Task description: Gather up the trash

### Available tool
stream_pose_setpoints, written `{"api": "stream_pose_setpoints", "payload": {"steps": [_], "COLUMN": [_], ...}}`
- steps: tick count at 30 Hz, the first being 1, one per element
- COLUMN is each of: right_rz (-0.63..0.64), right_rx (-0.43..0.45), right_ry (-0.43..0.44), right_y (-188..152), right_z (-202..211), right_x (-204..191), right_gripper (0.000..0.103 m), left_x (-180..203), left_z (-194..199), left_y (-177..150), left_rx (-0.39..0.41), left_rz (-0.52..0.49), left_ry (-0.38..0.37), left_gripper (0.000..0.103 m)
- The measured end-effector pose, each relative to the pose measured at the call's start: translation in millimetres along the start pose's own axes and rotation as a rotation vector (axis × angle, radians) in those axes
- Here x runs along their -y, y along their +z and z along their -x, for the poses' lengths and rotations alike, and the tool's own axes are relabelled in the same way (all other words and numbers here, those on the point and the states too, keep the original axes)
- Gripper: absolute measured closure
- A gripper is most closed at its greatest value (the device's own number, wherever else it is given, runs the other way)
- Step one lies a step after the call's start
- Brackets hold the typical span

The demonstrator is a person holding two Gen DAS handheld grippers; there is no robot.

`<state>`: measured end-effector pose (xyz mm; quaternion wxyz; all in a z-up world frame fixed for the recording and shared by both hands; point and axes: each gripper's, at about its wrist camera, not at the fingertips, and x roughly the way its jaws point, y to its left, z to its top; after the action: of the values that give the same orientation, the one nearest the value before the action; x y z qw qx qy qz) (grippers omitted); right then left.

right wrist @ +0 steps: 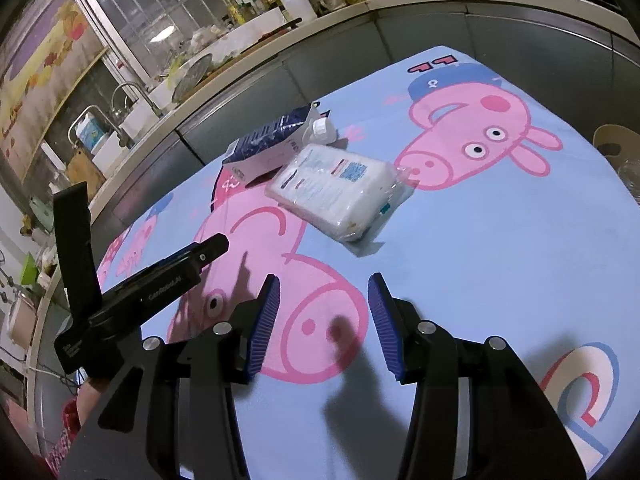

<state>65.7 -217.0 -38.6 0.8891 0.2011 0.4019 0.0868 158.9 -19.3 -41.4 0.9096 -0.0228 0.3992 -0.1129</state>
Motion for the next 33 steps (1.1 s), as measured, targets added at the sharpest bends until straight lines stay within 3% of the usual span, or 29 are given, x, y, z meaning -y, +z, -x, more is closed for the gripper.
{"api": "stream_pose_setpoints", "payload": {"steps": [14,28,33], "right_rz": [-0.001,0.016,0.015], "right_rx": [-0.086,-0.051,-0.048], "right_ry": [-0.013,0.02,0.034], "right_y": [-12.2,-18.5,-19.0], "right_z": [-22.9,-21.8,-21.9], "right_x": [-1.1,2.2,1.4], "right_gripper": [0.056,0.052,0.046], "left_x": [-8.0,-8.7,-8.2], "left_z": [-9.5,-7.9,-7.6], "left_y": [-5.9,-8.6,-9.0], "left_rx": [0.007,0.023,0.024], "left_rz": [-0.006,-0.005,-0.006], "left_ry": [0.004,-0.011,-0.011], "left_gripper": [0.054,0.052,0.052]}}
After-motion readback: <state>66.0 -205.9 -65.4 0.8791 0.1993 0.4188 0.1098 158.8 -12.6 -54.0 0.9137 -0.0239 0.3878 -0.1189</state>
